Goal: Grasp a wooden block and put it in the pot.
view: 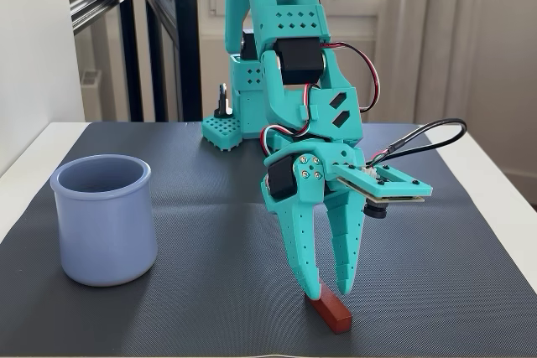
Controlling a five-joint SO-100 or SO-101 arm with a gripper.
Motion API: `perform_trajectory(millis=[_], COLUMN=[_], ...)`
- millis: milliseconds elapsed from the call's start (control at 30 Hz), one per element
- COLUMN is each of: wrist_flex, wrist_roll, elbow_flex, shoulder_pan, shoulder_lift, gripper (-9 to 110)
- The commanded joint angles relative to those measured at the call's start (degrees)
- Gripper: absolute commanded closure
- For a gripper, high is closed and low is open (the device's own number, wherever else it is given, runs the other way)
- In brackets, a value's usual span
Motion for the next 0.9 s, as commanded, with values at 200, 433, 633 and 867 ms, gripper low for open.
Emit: perform_trajectory(millis=[200,433,633,867], wrist_flex=[-0.4,-0.4,-0.4,-0.3], wrist_roll=[0.7,0.2,0.1,-4.1], elbow_flex=[-1.1,-1.3,-1.9,0.3], shoulder_pan=[0.4,0.5,1.5,5.3], shoulder_lift=[-3.1,-3.0,-0.8,10.8], gripper=[93,101,101,101])
